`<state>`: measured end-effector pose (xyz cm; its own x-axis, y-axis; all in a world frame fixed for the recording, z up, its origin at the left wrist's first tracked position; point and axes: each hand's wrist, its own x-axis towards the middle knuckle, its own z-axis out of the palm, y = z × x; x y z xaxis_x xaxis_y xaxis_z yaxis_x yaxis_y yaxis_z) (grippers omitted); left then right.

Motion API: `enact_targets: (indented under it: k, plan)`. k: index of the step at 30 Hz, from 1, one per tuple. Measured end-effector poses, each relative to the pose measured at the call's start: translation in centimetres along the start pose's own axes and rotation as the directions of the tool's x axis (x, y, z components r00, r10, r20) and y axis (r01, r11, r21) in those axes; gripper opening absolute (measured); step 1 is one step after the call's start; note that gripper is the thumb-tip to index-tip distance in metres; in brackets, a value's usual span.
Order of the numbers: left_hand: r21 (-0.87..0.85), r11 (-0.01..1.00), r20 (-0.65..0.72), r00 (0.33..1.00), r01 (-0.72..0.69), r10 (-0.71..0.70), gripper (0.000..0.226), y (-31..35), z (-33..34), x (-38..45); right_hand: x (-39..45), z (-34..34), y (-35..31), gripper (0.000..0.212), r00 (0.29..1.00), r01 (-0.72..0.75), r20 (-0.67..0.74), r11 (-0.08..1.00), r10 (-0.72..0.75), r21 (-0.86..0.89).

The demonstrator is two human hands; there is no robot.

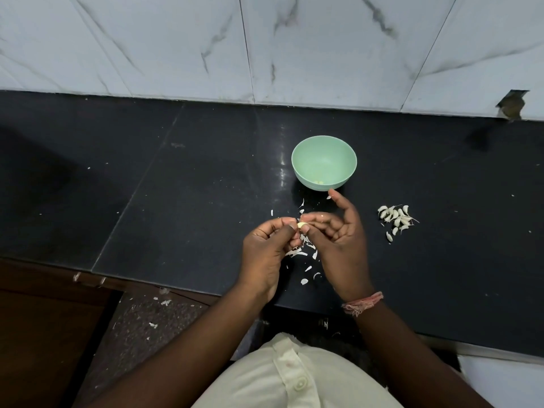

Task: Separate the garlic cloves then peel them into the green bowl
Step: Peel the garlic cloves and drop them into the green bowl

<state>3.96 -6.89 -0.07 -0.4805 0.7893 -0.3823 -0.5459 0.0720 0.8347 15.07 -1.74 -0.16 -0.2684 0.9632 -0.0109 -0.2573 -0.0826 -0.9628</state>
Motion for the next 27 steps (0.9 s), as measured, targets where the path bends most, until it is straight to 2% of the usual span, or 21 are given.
enact_targets:
  k: [8, 14, 19, 22, 27]
  plan:
    - [-0.106, 0.99, 0.025, 0.996, 0.089, -0.087, 0.011, 0.1, -0.3, 0.3, 0.1, 0.1, 0.0, 0.075, 0.999, -0.038, 0.004, 0.999, 0.037, 0.035]
    - [-0.049, 0.999, 0.071, 0.997, 0.021, -0.017, 0.025, -0.5, -0.5, 0.1, 0.1, 0.2, 0.1, 0.066, 0.997, -0.051, -0.054, 0.998, 0.053, 0.043]
    - [-0.058, 0.998, 0.018, 0.999, -0.037, 0.038, 0.016, -0.4, -0.4, -0.2, -0.5, 0.5, -0.4, 0.066, 1.0, -0.011, -0.004, 0.996, 0.011, -0.09]
    - [-0.093, 0.994, 0.063, 0.996, -0.06, 0.066, 0.013, -0.4, -0.4, -0.2, -0.9, 0.6, -0.8, 0.066, 0.999, 0.024, 0.031, 0.987, -0.019, -0.158]
    - [-0.096, 0.992, 0.108, 0.989, -0.086, 0.096, 0.013, -0.6, -0.2, -0.4, -0.9, 0.5, -1.3, 0.064, 0.991, 0.131, 0.013, 0.939, -0.134, -0.317]
